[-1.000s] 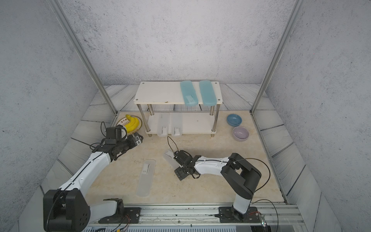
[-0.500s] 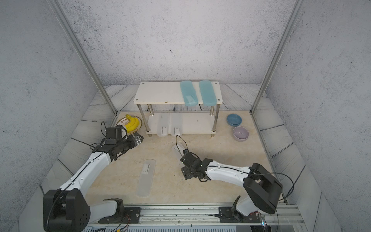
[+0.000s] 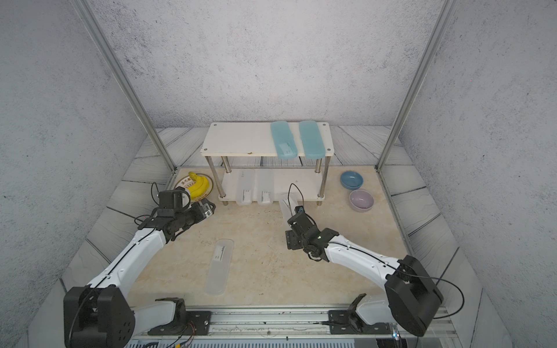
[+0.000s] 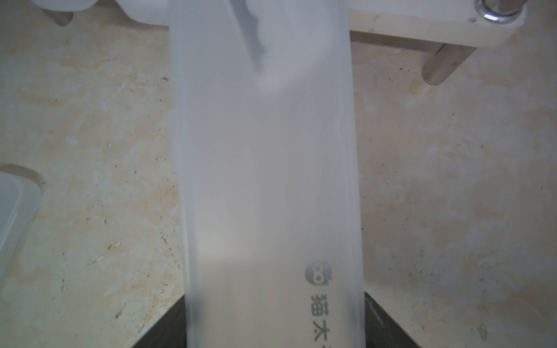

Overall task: Place the pencil cases on the shelf according to color
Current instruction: Place the pencil case on the shelf.

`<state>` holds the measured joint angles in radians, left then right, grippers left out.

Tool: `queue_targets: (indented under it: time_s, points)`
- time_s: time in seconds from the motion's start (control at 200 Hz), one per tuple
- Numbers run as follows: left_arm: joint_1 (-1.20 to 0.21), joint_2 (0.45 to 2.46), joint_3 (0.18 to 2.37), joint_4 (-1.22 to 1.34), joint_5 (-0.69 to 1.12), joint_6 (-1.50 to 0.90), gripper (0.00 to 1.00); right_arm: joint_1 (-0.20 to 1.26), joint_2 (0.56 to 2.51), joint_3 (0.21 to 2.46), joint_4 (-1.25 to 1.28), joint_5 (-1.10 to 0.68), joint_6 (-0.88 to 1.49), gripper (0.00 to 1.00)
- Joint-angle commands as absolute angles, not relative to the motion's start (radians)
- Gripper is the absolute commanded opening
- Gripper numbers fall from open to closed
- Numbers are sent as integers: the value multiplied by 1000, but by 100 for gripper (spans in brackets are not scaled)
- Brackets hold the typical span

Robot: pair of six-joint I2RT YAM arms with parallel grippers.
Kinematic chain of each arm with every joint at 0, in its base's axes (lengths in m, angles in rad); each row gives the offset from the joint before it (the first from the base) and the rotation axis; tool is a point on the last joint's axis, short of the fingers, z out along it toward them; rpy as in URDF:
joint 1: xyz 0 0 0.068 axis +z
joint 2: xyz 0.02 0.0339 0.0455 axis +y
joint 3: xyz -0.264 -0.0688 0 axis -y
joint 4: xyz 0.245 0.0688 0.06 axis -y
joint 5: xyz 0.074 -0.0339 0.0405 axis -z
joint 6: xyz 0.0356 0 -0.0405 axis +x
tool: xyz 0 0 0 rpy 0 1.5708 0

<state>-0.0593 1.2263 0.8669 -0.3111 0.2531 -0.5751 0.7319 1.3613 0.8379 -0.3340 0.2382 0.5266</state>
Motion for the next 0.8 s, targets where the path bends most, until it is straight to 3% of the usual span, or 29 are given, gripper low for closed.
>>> queue_targets:
  time_s: [0.0, 0.59, 0.626, 0.731, 0.796]
  points:
    - [-67, 1212, 887, -322, 245, -559, 99, 702, 1416, 914, -295, 254, 568, 59]
    - [-73, 1216, 874, -294, 275, -581, 99, 637, 1906, 1404, -377, 258, 584, 59]
    - [-72, 1217, 874, -294, 278, -582, 99, 637, 1924, 1430, -389, 255, 580, 62]
    - [-72, 1223, 872, -290, 286, -587, 99, 637, 1959, 1476, -421, 255, 576, 84]
    - [-71, 1226, 871, -286, 291, -589, 99, 637, 1959, 1480, -428, 257, 577, 91]
